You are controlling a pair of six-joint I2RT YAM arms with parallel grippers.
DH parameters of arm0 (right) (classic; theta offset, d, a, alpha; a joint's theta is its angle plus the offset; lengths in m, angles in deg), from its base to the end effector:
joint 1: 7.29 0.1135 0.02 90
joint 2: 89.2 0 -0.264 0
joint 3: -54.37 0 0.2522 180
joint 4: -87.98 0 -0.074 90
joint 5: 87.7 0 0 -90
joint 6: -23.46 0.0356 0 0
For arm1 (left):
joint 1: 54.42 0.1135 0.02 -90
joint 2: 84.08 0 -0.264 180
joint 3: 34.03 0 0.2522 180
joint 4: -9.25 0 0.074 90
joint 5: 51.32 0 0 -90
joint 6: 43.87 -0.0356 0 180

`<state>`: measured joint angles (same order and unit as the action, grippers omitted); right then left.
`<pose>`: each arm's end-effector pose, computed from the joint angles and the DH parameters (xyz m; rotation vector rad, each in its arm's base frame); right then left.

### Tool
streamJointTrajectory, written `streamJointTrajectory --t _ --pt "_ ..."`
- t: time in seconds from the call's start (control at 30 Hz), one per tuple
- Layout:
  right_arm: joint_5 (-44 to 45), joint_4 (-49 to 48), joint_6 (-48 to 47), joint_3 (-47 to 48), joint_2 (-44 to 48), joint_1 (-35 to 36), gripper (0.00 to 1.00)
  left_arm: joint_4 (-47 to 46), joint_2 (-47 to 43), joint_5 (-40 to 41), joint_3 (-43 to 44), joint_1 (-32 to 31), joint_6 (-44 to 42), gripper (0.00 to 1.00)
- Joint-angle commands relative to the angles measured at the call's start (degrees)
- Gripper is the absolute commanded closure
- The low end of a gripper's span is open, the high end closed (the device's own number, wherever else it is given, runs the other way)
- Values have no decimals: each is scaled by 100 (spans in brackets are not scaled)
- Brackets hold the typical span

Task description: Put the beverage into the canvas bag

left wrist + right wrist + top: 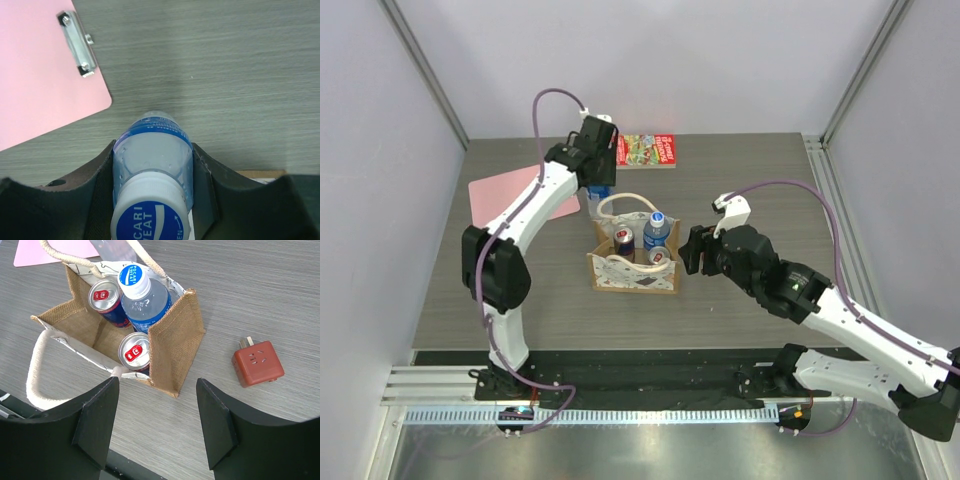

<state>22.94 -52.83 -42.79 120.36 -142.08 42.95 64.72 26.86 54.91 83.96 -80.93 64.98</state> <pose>0.1393 0.1478 0.3340 -0.2385 2.0110 0.4628 0.3950 -0.1859 0.3101 0.0303 2.3721 -0.0351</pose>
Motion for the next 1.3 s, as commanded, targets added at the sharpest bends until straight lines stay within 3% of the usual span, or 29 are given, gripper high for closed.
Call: streamJointTrajectory --t 0.0,0.33,0.53,0.63,0.97,1.27 --pt "54 -117 33 183 -3 4 32 56 -1161 223 651 13 -215 100" --pt "168 -73 16 156 -73 -5 32 732 -2664 -102 748 5 -66 100" --pt "168 -56 51 104 -134 3 32 926 -3401 -734 600 5 110 100" --pt "194 -65 69 51 -126 4 32 935 -3631 -1445 467 5 250 100" --pt "159 -56 104 42 -56 4 32 373 -4035 -2993 -375 -4 1005 100" --pt "124 -56 113 33 -3 4 32 -303 -3992 -3064 -1228 -101 1182 100"
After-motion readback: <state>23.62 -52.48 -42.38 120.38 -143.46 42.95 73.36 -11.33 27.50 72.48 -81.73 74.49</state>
